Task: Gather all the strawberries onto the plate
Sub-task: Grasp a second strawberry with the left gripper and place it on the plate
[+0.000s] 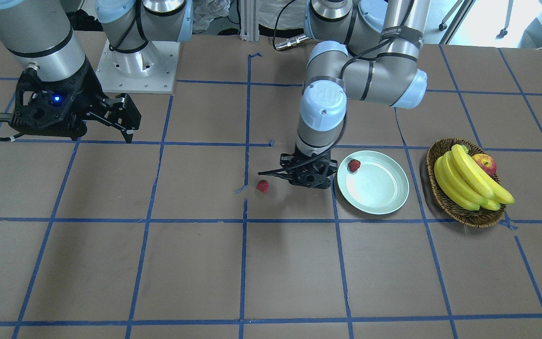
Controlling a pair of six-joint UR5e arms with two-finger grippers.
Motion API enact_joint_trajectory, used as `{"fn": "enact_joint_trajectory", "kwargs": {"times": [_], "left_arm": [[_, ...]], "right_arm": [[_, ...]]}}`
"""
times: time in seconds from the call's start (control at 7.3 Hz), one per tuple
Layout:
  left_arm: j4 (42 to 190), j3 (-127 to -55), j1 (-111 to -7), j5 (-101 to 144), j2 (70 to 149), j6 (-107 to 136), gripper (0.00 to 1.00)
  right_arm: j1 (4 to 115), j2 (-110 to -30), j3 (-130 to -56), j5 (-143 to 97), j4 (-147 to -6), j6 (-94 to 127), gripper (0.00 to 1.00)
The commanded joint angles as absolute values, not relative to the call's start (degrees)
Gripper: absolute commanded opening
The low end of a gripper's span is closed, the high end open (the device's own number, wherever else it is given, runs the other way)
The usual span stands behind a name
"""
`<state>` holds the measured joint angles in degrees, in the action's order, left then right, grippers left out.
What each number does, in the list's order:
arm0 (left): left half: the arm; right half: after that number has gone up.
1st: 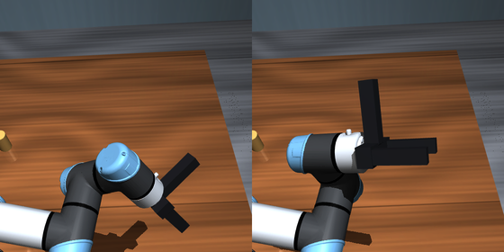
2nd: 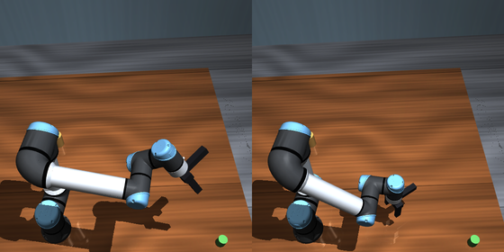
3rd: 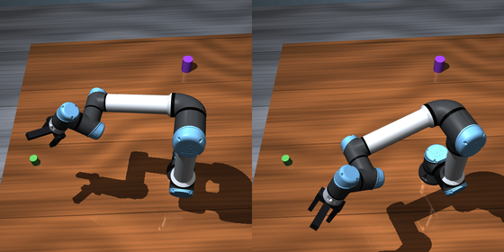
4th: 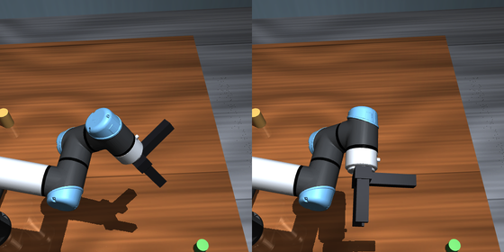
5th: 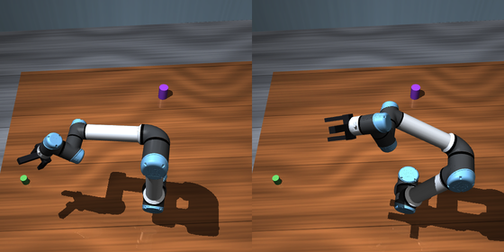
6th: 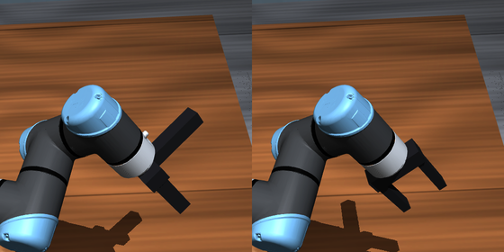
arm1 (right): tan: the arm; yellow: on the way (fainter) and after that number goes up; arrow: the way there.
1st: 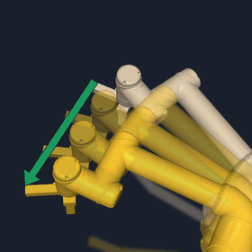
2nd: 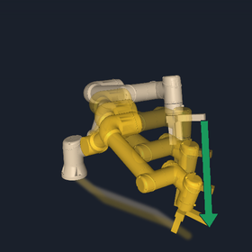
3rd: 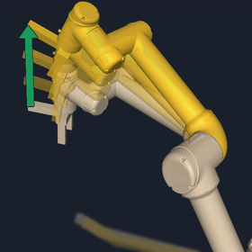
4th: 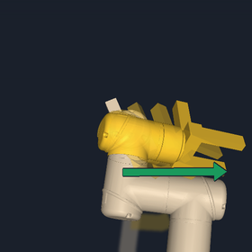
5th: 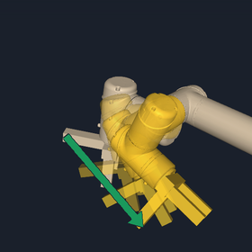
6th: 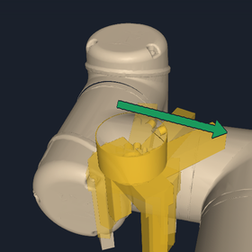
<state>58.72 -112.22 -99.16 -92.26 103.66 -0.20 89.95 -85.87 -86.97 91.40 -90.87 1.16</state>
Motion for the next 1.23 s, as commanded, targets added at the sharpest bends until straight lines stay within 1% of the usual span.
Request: {"fn": "enact_joint_trajectory", "kwargs": {"times": [0.0, 0.14, 0.27, 0.41, 0.55, 0.68, 0.82, 0.96, 1.1], "left_arm": [[63.53, -112.49, -86.19, -95.17, 100.73, -17.68, 0.09], [63.46, -115.2, -83.09, -97.27, 100.03, -20.45, 0.12], [62.85, -118.88, -82.71, -96.69, 100.11, -20.3, 0.56], [62.15, -120.13, -83.49, -96.42, 99.85, -19.95, 0.98], [61.88, -119.71, -85.32, -95.63, 99.23, -16.91, 1.0], [61.79, -117.01, -88.74, -91.19, 99.05, -9.31, 1.0], [61.79, -113.42, -94.51, -90.1, 100.71, 2.43, 1.0], [59.44, -111.38, -100.49, -88.7, 102.2, 10.2, 1.0], [54.11, -111.27, -103.68, -86.42, 104.74, 17.85, 0.97]], "right_arm": [[90.0, -85.87, -87.01, 91.41, -90.79, 1.23, 1.0], [90.0, -85.96, -87.01, 91.32, -90.79, 1.23, 1.0], [90.0, -85.96, -86.84, 91.32, -90.88, 1.23, 1.0], [90.0, -85.87, -86.57, 91.32, -90.79, 1.23, 1.0], [90.0, -85.96, -86.66, 91.32, -90.79, 1.23, 1.0], [90.0, -85.96, -86.66, 91.32, -90.79, 1.23, 1.0], [90.0, -85.96, -86.57, 91.32, -90.79, 1.23, 1.0], [90.0, -85.96, -86.57, 91.32, -90.79, 1.23, 1.0], [90.0, -85.96, -86.75, 91.32, -90.79, 1.23, 1.0]]}}
